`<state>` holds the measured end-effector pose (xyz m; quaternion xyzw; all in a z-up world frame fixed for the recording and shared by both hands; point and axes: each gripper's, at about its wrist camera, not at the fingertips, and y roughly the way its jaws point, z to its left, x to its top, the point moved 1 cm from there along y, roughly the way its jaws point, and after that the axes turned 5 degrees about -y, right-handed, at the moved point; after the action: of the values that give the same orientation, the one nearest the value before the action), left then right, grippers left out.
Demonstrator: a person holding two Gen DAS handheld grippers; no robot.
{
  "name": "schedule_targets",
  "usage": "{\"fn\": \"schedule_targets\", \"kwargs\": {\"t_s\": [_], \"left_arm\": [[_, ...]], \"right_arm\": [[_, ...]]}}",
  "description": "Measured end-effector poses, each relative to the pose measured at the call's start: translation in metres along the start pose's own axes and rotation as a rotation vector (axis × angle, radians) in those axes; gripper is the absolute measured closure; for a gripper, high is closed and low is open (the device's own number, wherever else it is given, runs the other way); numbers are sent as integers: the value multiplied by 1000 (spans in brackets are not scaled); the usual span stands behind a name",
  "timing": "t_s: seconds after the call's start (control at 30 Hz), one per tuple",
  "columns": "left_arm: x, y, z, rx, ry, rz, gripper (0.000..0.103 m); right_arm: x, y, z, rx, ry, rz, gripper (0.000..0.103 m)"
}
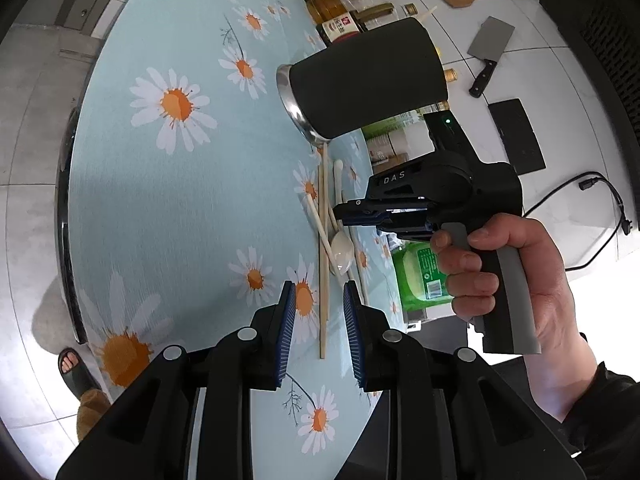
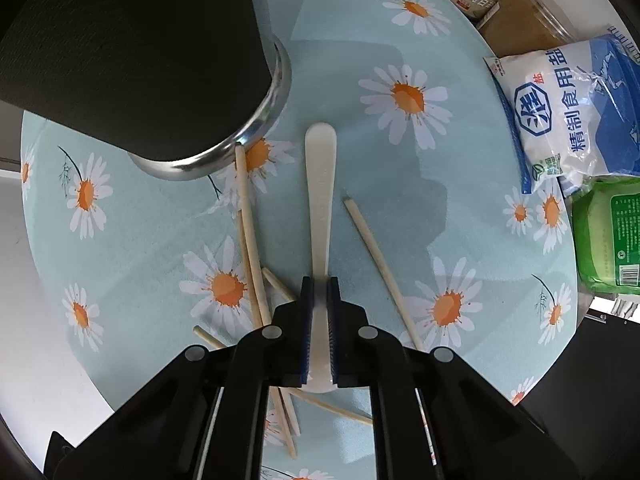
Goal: Organize utensils
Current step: 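Grasp the remaining white plastic spoon by its handle with the right tool, then grasp a wooden chopstick with the left tool while the right tool holds the spoon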
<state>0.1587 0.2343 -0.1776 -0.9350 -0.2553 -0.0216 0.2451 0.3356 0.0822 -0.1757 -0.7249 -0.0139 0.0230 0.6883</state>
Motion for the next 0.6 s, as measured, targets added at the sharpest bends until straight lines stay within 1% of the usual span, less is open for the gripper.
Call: {"fn": "schedule_targets", "kwargs": {"t_s": [0.07,0.2,0.5,0.6], "left_arm": [[4,-1,-1,-1,6,9,80],[9,-4,-2,1,9,9,80],[10,1,-7,6,-29,-5,80],[6,8,-13,15,-24,-4,80]], "right_arm": [[2,0,1,19,-4,-3,95],[5,-4,-11,64,-8,-3,95],[-11,-27,-28,159,-71,-52,95],[-11,-30,-48,202,-89,-61,95]]}}
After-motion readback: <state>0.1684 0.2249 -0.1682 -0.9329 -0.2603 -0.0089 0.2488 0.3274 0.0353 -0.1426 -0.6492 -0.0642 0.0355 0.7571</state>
